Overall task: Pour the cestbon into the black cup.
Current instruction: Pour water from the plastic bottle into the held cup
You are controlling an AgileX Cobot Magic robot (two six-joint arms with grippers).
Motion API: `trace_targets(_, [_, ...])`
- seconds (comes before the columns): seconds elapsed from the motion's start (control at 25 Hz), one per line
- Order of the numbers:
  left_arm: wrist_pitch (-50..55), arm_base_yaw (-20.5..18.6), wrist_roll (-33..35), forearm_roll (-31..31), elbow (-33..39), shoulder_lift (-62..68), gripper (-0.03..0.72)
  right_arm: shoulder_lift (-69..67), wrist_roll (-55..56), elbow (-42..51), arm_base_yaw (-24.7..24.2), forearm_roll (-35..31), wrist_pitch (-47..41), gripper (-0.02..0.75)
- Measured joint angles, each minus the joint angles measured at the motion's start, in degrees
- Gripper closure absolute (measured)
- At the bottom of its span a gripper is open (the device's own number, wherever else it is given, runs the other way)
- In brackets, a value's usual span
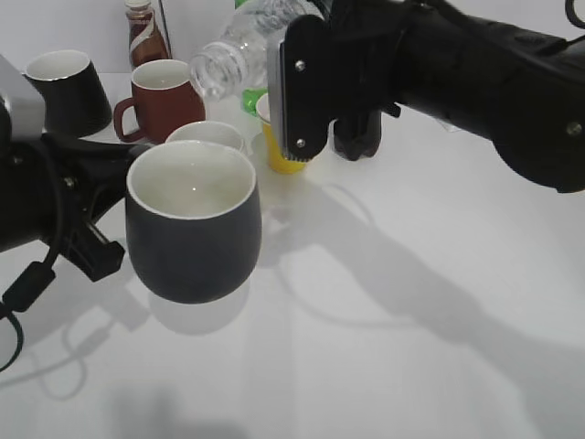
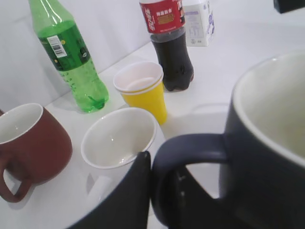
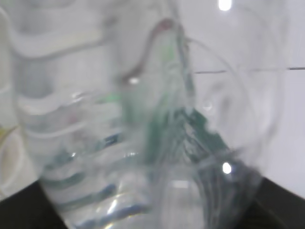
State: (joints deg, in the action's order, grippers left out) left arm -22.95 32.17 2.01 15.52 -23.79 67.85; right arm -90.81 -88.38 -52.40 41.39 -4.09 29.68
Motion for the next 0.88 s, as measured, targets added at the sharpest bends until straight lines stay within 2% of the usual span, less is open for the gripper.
trace_targets(0.88, [1.2,0.0,0.0,0.2,0.0,-0.3,0.638,-1.2,-7.4,0.0,-0.1,0.0,5.4,0.269])
